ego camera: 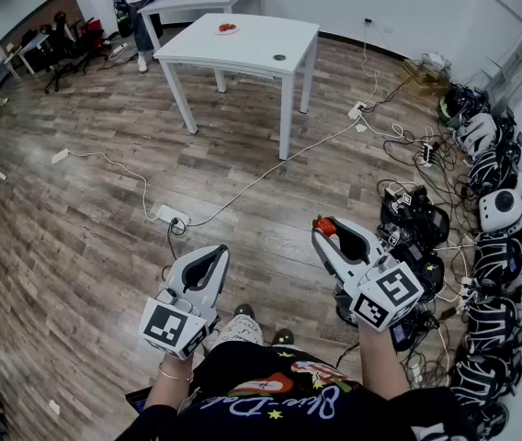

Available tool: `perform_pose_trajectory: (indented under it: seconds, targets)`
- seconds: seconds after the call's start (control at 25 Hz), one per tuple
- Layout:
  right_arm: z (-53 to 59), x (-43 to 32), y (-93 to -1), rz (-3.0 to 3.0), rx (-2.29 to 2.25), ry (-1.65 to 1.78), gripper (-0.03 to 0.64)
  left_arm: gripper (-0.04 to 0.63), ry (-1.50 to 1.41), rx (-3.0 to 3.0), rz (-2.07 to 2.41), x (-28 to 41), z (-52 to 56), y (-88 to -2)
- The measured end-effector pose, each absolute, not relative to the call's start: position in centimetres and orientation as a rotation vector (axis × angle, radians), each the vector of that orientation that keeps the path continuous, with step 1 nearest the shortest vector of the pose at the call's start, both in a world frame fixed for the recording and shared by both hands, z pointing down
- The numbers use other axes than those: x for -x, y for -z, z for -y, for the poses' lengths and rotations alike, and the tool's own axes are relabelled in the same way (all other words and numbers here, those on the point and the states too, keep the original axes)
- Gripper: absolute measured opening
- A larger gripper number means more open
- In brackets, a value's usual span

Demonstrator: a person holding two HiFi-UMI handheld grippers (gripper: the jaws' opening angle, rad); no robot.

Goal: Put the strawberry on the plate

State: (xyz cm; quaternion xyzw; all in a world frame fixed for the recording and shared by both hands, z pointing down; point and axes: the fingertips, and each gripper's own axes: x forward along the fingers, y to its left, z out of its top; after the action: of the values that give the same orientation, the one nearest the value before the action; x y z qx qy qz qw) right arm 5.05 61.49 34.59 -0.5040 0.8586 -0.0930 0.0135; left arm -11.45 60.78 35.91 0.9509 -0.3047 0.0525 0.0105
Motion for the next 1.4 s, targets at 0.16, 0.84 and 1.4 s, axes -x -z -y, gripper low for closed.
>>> perform_pose_trajectory:
  seconds: [0.16, 0.84, 1.4]
  targets:
    - [-57.1, -4.7, -35.5, -2.692, 1.570, 0.320, 0.146, -0.002, -0.148, -2.925, 0.956, 12.1, -56.2, -36.9]
    - [-23.2, 0.9, -33.1, -2.732, 1.557, 0.222, 0.146, -0.002, -0.026, -3.007, 0.908, 14.4, -22.4, -36.0]
    - [6.4, -5.9, -35.8, -2.744, 1.516, 0.277, 0.146, -0.002, -0.079, -2.993, 0.946, 7.4, 6.5, -37.2]
